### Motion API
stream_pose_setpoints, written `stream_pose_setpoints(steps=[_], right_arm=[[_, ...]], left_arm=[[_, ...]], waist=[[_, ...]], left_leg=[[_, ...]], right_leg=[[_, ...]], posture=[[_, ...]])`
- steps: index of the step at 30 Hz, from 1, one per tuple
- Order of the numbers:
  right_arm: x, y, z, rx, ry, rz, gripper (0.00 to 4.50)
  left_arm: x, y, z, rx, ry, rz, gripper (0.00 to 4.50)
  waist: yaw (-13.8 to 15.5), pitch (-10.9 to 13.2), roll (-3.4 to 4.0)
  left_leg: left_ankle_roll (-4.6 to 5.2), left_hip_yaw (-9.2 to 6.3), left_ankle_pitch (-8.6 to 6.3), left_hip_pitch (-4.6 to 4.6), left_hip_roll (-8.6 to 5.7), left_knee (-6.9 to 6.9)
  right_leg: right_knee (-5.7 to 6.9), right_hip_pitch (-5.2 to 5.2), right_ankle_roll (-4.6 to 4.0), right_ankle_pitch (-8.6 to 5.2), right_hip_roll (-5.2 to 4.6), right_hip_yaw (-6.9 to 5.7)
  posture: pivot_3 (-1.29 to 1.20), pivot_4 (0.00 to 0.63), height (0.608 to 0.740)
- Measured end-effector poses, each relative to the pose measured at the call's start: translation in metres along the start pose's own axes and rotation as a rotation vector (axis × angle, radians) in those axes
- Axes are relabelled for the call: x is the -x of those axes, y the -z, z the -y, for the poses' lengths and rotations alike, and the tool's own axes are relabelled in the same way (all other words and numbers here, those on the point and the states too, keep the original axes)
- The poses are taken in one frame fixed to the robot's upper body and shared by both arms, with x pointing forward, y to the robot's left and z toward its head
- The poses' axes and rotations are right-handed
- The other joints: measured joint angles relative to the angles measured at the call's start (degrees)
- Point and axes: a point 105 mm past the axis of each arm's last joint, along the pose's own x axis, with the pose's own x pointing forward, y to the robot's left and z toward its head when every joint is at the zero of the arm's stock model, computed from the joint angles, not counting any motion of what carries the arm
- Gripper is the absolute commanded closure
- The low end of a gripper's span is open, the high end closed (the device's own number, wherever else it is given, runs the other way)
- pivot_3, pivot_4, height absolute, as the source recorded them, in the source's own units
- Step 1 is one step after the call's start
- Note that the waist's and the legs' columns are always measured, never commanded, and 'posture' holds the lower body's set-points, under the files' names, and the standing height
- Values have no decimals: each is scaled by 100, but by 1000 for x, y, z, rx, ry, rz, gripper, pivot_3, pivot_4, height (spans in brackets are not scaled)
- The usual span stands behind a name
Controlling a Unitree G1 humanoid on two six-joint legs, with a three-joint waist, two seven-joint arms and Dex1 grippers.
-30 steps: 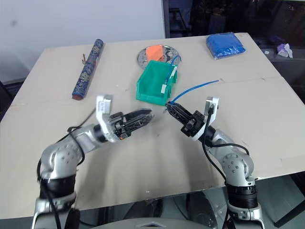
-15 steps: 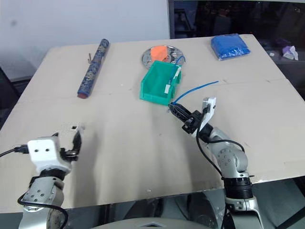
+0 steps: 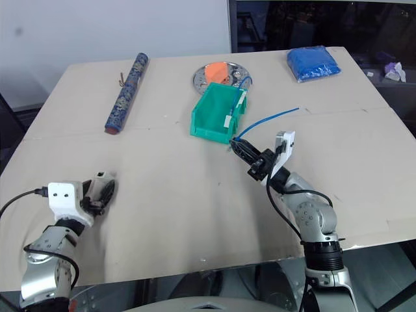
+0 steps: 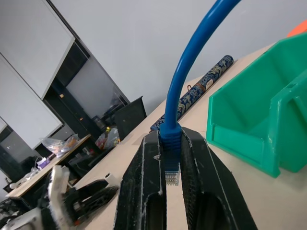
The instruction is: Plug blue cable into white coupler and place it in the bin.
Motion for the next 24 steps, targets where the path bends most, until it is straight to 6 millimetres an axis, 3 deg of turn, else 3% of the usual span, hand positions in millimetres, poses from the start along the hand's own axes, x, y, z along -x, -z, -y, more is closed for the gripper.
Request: stream_pose_setpoints(steps=[4, 5, 8, 10, 11, 16, 18, 21, 23, 24], right_arm=[[1, 1, 1, 0, 10, 2, 4500], [0, 0, 0, 0, 9, 4, 4500], [0, 0, -1, 6, 12, 6, 4500], [1, 0, 0, 8, 17, 5, 4500], [1, 1, 0, 8, 20, 3, 4500], [2, -2, -2, 41, 18, -4, 4500], [2, -3, -3, 87, 9, -28, 4500], [-6, -1, -14, 163, -66, -84, 4500], [-16, 2, -27, 236, -165, -137, 4500], [-18, 3, -31, 259, -196, -154, 4500]], left_arm=[[-13, -4, 5, -14, 60, 23, 1409], [-15, -4, 7, -13, 73, 28, 1621], [-18, -6, 11, -26, 99, 40, 2608], [-19, -7, 15, -31, 119, 46, 3661], [-19, -7, 16, -31, 124, 46, 3934], [-20, -7, 27, -42, 183, 49, 3884], [-26, -12, 49, -60, 309, 53, 3884], [-33, -25, 104, -52, 610, 70, 3884], [-31, -37, 156, -75, 905, 89, 3884], [-29, -42, 169, -93, 992, 99, 3884]], waist=[[3, -1, 3], [5, -2, 5], [4, -3, 5], [3, -3, 5], [2, -3, 6], [7, -3, 7], [32, -4, 10], [33, -3, 10], [-2, -4, 7], [-24, -5, 2]], left_leg=[[0, -1, 0, 1, -2, 0], [0, -3, 0, 1, -3, 0], [0, -6, 0, 1, -6, 0], [0, -5, 0, 1, -9, 0], [0, -6, 0, 1, -9, 0], [0, -8, 0, 1, -12, 0], [0, -16, 0, 0, -21, 1], [1, -21, 1, -3, -30, 8], [1, -23, 1, -6, -33, 10], [1, -26, 1, -7, -33, 10]], right_leg=[[1, 0, 0, 0, -3, 0], [1, -1, 0, 0, -4, -2], [1, 0, 0, 0, -9, -4], [1, 0, 0, 0, -11, -4], [1, 0, 0, 0, -12, -4], [1, 0, 0, 0, -15, -7], [1, 2, 1, 0, -23, -14], [2, 6, 2, 1, -28, -17], [1, 5, 3, 1, -28, -19], [3, 6, 3, 1, -26, -18]], posture=[[0, 150, 740], [0, 150, 740], [0, 150, 740], [0, 150, 740], [0, 150, 740], [0, 150, 740], [0, 150, 740], [0, 150, 740], [0, 150, 740], [0, 150, 740]])
